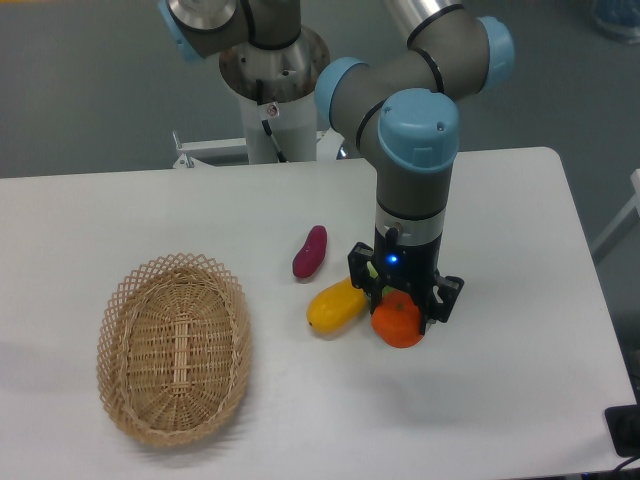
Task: Place the orange on the table
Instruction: 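Hold the orange in the gripper beside the yellow mango, then lift the orange and carry it toward the basket side of the table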
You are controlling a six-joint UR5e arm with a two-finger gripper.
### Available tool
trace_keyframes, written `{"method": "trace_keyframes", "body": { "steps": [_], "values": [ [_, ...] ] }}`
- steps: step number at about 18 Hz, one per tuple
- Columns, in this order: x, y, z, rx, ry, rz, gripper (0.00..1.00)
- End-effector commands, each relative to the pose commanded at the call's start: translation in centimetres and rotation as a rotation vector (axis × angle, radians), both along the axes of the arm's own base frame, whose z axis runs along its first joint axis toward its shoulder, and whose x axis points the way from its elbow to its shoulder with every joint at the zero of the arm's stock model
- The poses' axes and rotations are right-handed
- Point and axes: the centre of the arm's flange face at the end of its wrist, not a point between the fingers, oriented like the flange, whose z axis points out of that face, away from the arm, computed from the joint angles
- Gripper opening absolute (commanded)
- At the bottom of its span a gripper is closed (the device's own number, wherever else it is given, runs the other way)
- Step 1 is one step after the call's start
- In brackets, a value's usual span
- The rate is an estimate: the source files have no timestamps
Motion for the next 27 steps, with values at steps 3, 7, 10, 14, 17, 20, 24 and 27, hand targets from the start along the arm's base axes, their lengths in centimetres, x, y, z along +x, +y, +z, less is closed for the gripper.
{"method": "trace_keyframes", "body": {
  "steps": [3,7,10,14,17,20,24,27],
  "values": [
    [0.0,0.0,0.0,0.001,0.001,0.0,0.55],
    [-0.1,-0.1,0.1,0.003,0.003,0.003,0.55],
    [-0.1,-0.1,0.2,0.004,0.004,0.003,0.55],
    [0.0,0.0,0.1,0.004,0.004,0.001,0.55],
    [0.0,0.2,0.0,0.003,0.002,0.001,0.55],
    [-0.1,0.4,-0.1,0.008,-0.002,0.02,0.55],
    [-0.2,0.7,-0.8,0.008,-0.023,0.067,0.55],
    [-0.1,1.5,-2.6,0.013,-0.073,0.138,0.55]
  ]
}}
